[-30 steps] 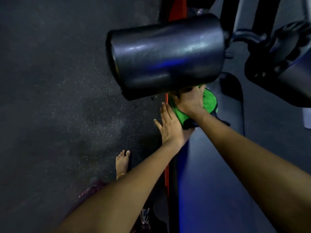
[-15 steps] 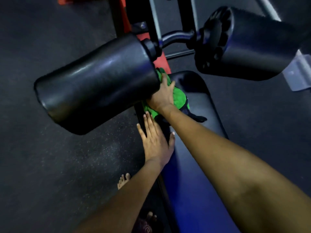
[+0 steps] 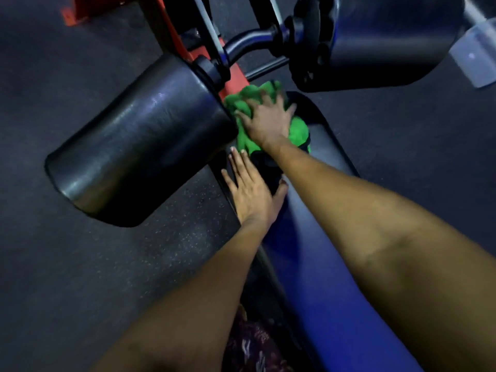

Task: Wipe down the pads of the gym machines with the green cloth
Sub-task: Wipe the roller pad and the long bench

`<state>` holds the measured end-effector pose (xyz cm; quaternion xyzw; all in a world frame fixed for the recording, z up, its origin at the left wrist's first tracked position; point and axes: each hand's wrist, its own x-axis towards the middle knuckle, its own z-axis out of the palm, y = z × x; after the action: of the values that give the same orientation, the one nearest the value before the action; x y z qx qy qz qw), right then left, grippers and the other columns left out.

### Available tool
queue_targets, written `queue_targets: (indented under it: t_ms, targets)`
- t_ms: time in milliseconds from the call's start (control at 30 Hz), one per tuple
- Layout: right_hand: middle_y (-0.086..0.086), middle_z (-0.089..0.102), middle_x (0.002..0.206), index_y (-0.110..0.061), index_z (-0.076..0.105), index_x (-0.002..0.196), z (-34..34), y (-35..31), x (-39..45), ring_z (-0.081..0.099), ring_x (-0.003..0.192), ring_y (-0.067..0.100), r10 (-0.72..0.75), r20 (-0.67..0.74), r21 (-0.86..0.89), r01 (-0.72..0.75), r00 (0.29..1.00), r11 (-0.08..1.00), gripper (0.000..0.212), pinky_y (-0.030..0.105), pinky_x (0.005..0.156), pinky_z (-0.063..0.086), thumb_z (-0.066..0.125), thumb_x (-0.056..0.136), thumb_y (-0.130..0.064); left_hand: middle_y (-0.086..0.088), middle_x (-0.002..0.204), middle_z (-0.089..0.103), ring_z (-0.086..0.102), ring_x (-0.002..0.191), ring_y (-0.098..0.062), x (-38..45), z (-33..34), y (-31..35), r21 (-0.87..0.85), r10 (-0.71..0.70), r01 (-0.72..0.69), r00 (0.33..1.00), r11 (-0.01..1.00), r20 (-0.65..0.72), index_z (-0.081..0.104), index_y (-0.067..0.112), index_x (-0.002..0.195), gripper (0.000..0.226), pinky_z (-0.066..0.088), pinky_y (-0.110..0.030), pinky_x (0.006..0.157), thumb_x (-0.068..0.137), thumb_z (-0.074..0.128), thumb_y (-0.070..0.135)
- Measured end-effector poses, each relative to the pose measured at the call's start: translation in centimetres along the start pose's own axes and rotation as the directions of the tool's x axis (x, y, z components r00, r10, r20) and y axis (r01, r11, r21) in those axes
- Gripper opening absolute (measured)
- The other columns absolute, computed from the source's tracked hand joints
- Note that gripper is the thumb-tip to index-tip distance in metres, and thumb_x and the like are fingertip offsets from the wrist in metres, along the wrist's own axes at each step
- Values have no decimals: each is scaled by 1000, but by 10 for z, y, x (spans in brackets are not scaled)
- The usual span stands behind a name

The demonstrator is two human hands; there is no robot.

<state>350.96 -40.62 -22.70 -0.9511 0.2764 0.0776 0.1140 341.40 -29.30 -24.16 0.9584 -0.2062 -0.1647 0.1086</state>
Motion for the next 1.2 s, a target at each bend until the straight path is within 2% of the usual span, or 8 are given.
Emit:
queue_targets:
  t_ms: [133, 233, 367, 433, 633, 900, 1100, 1200]
  targets:
    - [-1, 22, 156, -41, 37, 141, -1, 29, -1, 13, 142, 35, 140, -25, 50, -139, 990, 989, 47, 60, 108, 16, 35, 96, -54, -14, 157, -17, -15, 146, -25, 2, 2, 1, -1, 19, -19, 1000, 1000, 3, -14, 0, 147, 104, -13, -48, 116, 87, 44, 62]
    - [2, 28, 153, -43, 32, 144, -2, 49, -10, 18, 139, 38, 212, -47, 58, -209, 976, 976, 50, 59, 107, 19, 34, 96, -56, -7, 159, -13, -14, 146, -21, 5, 6, -1, 80, 184, -183, 983, 980, 2, -12, 6, 148, 89, -19, -49, 112, 90, 27, 61]
    - [10, 41, 144, -32, 45, 139, 0, 81, -30, 28, 132, 36, 328, -89, 77, -322, 941, 944, 51, 51, 102, 26, 31, 96, -56, -6, 160, -10, -14, 146, -22, 7, 13, -1, 193, 259, -256, 966, 947, 11, -9, 8, 150, 87, -25, -46, 110, 83, 4, 62]
    - [10, 40, 144, -29, 46, 138, 1, 95, -45, 31, 130, 35, 365, -110, 103, -355, 924, 929, 52, 47, 98, 29, 32, 96, -56, -3, 160, -10, -13, 146, -23, 8, 14, -1, 220, 275, -272, 961, 937, 15, -6, 11, 151, 81, -28, -44, 107, 87, 6, 59]
    - [15, 48, 134, -34, 28, 148, 9, 134, -92, 44, 117, 33, 403, -118, 91, -395, 907, 914, 56, 43, 91, 36, 26, 97, -58, 4, 160, 1, -7, 147, -23, 18, 11, 24, 187, 464, -462, 885, 867, 37, 5, 17, 152, 56, -12, -40, 116, 102, 26, 25]
    - [13, 52, 130, -36, 32, 146, 14, 158, -146, 46, 114, 33, 410, -63, 110, -402, 910, 909, 54, 43, 89, 36, 28, 96, -58, 5, 160, 6, -5, 147, -27, 30, 26, 75, 208, 559, -570, 821, 795, 113, 10, 17, 153, 53, -8, -47, 116, 102, 16, 31]
    - [16, 63, 110, -31, 51, 135, 30, 210, -271, 55, 92, 36, 492, -119, 89, -485, 862, 870, 55, 44, 77, 43, 33, 92, -59, 7, 158, 18, 3, 148, -25, -33, 54, 132, 174, 757, -826, 562, 536, 335, 25, 16, 150, 67, -6, -52, 115, 91, 1, 37]
    - [16, 63, 110, -27, 53, 134, 34, 217, -277, 54, 94, 36, 578, -65, 127, -568, 813, 813, 55, 43, 77, 40, 34, 93, -58, 5, 152, 34, 8, 147, -21, -56, 66, 158, 223, 692, -780, 623, 584, 365, 32, 15, 147, 51, -10, -50, 116, 99, 19, 30]
